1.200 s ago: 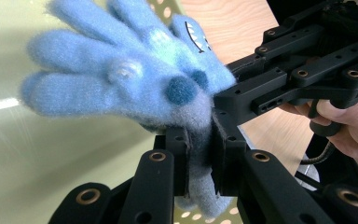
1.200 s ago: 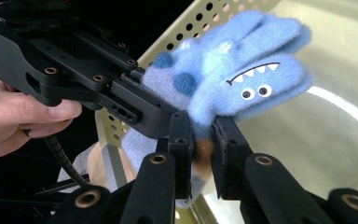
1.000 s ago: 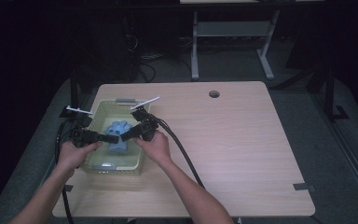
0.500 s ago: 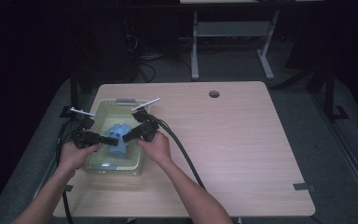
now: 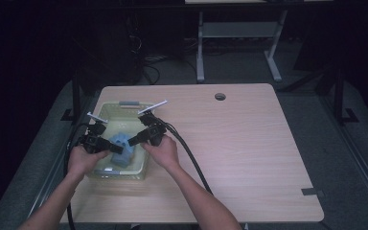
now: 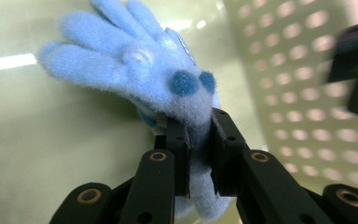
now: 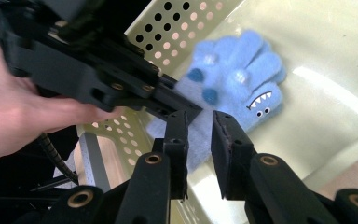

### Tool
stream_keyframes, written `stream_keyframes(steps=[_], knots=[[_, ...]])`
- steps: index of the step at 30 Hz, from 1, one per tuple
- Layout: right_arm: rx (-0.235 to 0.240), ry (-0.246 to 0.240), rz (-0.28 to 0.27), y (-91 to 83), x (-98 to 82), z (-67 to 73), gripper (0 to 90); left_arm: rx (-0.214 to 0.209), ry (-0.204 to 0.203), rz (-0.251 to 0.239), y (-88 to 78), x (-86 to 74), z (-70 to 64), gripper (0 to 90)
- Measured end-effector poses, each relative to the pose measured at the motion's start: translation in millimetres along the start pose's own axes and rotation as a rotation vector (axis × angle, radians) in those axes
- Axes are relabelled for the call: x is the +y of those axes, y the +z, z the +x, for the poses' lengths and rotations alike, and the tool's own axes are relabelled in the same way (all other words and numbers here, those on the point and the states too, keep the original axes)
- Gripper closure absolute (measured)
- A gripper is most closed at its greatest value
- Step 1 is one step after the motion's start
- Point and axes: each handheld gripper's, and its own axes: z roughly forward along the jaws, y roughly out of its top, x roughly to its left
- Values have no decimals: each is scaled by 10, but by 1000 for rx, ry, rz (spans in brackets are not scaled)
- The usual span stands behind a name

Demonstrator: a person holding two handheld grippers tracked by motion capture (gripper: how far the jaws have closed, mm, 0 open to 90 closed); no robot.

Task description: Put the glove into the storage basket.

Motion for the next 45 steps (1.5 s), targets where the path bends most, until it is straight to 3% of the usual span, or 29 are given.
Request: stream_keyframes(steps=[3,6,12,16,21,28,34,39,45], knots=[[-5,-3,-2,-25,-7,4,754,29,-9,35,39,10,25,777],[-2,-9,-7,-54,-14,9,752,44,-17,38,37,7,36,726],[-3,-7,-21,-111,-28,10,749,88,-31,5,-76,34,50,626],[-4,-9,-33,-147,-36,16,749,103,-24,-28,-187,82,29,620],[-5,-8,-43,-208,-40,11,746,119,-3,-38,-208,122,-9,688],[-1,-18,-57,-245,-58,8,746,156,8,10,-17,159,-29,716],[-3,-13,-54,-270,-56,13,743,209,11,91,141,186,-2,725],[2,-17,-59,-297,-56,17,738,191,14,67,71,186,-5,716],[1,-19,-69,-335,-53,6,721,147,4,-16,-72,187,-38,707]])
